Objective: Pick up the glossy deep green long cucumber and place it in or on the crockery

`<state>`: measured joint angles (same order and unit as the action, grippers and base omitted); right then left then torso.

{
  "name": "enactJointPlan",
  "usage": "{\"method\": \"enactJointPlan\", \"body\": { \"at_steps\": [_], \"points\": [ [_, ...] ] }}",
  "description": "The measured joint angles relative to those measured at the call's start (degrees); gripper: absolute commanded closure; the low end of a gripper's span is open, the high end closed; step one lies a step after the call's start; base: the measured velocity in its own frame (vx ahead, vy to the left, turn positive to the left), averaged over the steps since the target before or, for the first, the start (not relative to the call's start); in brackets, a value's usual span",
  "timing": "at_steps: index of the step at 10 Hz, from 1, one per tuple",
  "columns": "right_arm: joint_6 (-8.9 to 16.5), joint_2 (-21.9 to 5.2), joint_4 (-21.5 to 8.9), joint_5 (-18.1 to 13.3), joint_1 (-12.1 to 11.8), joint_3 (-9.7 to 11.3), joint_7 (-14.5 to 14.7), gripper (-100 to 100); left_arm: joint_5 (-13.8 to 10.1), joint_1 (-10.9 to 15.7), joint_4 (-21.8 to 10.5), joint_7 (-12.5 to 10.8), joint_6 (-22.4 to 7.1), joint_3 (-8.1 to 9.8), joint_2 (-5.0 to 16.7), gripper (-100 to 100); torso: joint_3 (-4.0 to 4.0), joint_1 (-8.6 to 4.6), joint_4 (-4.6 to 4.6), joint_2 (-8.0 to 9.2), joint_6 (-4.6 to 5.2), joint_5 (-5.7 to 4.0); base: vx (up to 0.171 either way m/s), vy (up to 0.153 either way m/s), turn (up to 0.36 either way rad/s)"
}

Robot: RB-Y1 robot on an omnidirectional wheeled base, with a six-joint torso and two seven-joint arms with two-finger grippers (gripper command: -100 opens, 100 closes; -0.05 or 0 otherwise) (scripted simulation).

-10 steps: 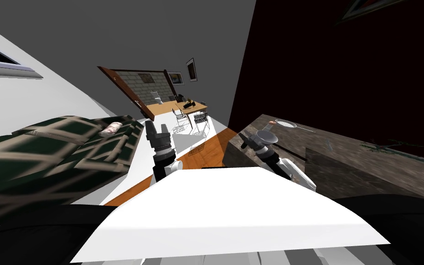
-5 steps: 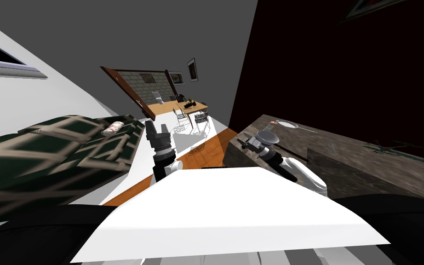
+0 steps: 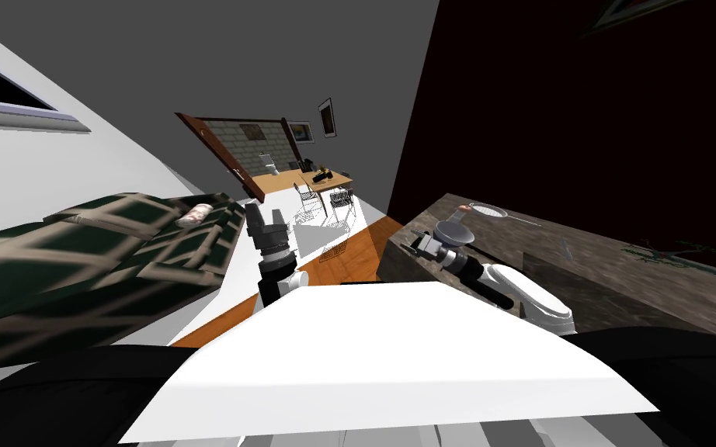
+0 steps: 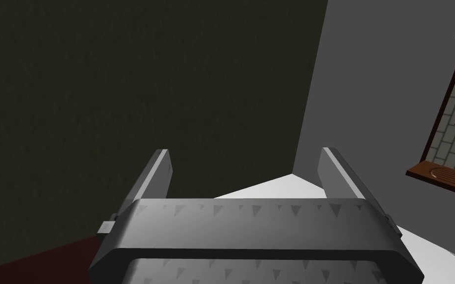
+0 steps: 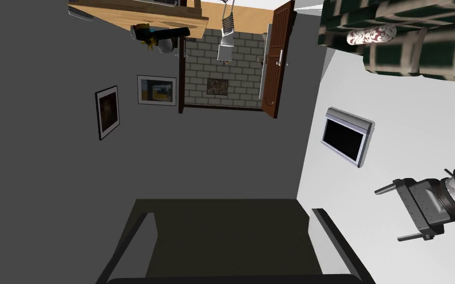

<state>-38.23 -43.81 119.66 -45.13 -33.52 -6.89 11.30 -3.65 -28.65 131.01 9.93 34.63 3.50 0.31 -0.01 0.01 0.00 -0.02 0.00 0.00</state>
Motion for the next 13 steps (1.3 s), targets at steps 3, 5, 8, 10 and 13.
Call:
{"method": "enactJointPlan", "body": {
  "at_steps": [3, 5, 8, 10, 13],
  "points": [
    [-1.91, -3.81, -1.77, -4.14, -0.46, -0.99, 1.68, -100, 0.00, 0.00, 0.00, 0.00, 0.00, 0.00, 0.00, 0, -0.01, -0.01, 0.00, -0.01, 0.00, -0.01, 0.006, 0.002, 0.037],
    [-2.39, -6.67, -2.63, -7.09, -0.52, -1.33, 2.29, -100, 0.00, 0.00, 0.00, 0.00, 0.00, 0.00, 0.00, 0, -0.01, -0.01, 0.00, -0.02, 0.00, -0.01, 0.008, 0.002, 0.037],
    [-4.00, -10.24, -4.82, -11.39, -1.08, -1.93, 4.54, -100, 0.00, 0.00, 0.00, 0.00, 0.00, 0.00, 0.00, 0, -0.03, -0.02, -0.01, -0.04, -0.01, -0.01, 0.011, 0.000, 0.043],
    [-4.11, -12.04, -4.87, -14.57, -2.22, -2.03, 5.69, -100, 0.00, 0.00, 0.00, 0.00, 0.00, 0.00, 0.00, 0, -0.03, -0.01, -0.01, -0.05, 0.00, -0.01, 0.022, 0.001, 0.072],
    [-4.78, -16.23, -6.63, -19.70, -2.71, -2.66, 7.27, -100, 0.00, 0.00, 0.00, 0.00, 0.00, 0.00, 0.00, 0, -0.05, -0.02, -0.02, -0.09, -0.01, -0.01, 0.024, -0.004, 0.076]
  ]
}}
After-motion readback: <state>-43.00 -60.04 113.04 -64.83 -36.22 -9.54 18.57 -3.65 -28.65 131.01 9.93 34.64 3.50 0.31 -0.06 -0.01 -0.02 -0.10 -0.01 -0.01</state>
